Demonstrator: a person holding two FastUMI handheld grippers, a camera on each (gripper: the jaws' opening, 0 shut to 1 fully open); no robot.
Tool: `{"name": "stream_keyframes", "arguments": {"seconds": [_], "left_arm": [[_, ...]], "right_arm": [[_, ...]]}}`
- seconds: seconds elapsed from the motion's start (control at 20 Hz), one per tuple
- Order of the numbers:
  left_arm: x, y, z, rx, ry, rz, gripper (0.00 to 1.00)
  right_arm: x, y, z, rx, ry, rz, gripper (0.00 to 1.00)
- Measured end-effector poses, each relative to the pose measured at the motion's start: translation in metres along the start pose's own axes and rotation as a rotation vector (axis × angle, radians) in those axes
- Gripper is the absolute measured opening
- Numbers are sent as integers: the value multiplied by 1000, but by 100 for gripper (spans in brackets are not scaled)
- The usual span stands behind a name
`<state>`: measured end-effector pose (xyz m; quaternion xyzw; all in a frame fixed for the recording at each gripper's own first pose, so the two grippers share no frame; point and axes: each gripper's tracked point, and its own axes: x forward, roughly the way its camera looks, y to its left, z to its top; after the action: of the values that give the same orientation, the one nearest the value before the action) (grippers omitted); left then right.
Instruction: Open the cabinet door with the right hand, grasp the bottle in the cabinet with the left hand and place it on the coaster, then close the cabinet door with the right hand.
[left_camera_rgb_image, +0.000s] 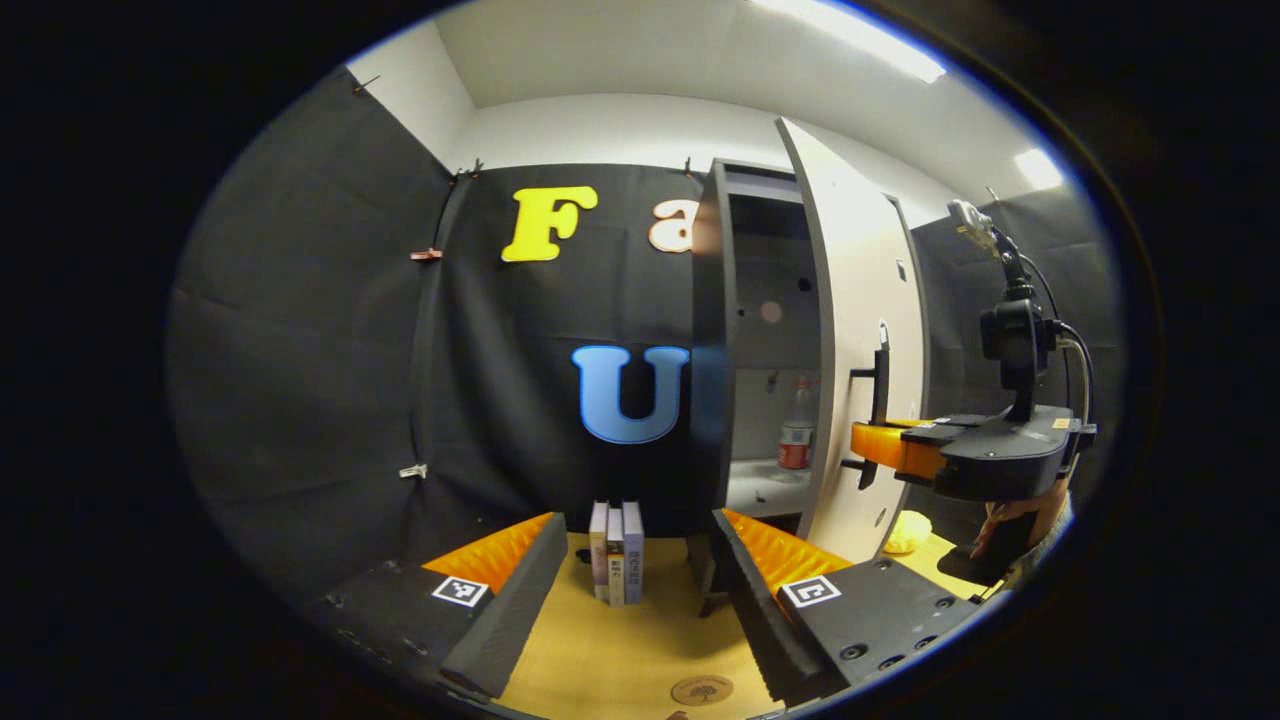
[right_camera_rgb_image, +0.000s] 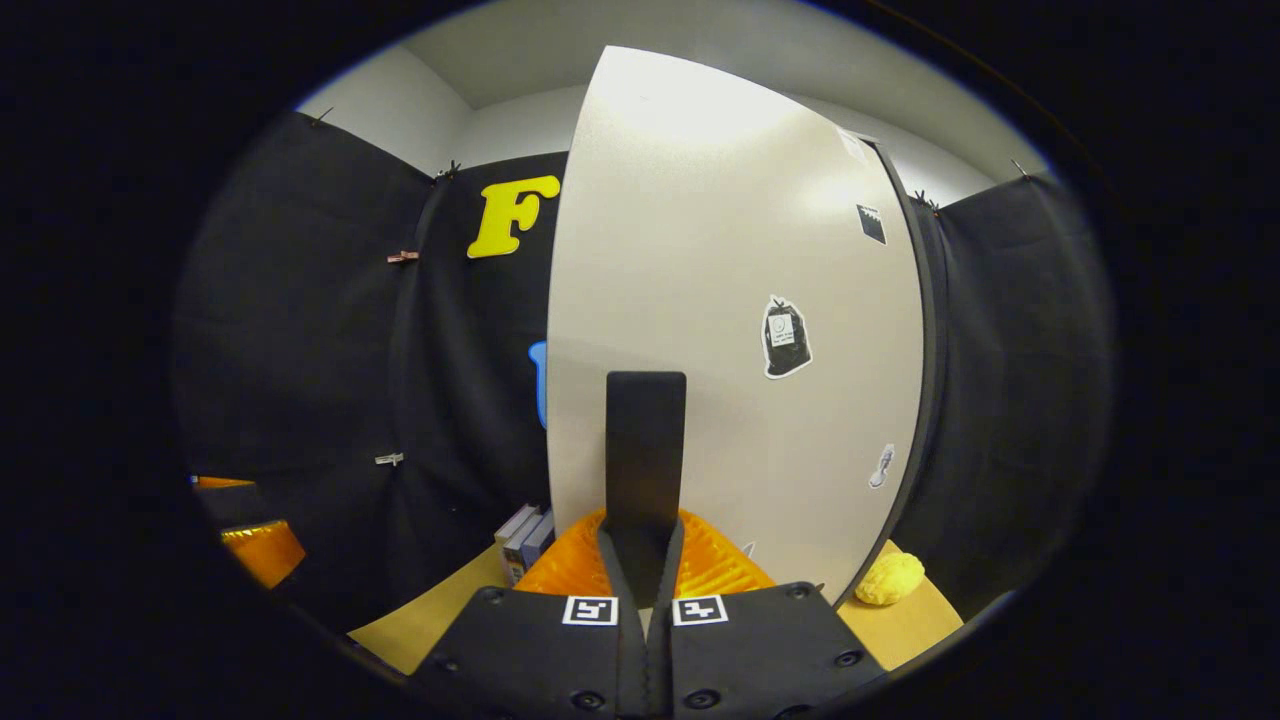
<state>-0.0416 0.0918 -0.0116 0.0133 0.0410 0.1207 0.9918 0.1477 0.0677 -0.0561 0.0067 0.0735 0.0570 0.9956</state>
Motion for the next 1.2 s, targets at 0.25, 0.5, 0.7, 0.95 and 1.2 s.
{"name": "stream_keyframes", "arguments": {"seconds": [0.25, 0.5, 0.7, 0.95, 1.2], "left_arm": [[5, -43, -1, -2, 0, -132, 91], [10, -77, -4, 0, 4, -239, 91], [16, -109, -6, -5, 7, -332, 91], [20, -152, -9, 3, 16, -431, 91], [29, -190, -7, 6, 10, -487, 91]], "right_arm": [[-31, -21, 0, -9, 4, -30, 5], [-59, -51, 0, -8, 14, -99, 5], [-78, -81, 0, 4, 19, -173, 5], [-97, -122, 0, 15, 28, -254, 5], [-113, -160, -2, 9, 37, -309, 5]]}}
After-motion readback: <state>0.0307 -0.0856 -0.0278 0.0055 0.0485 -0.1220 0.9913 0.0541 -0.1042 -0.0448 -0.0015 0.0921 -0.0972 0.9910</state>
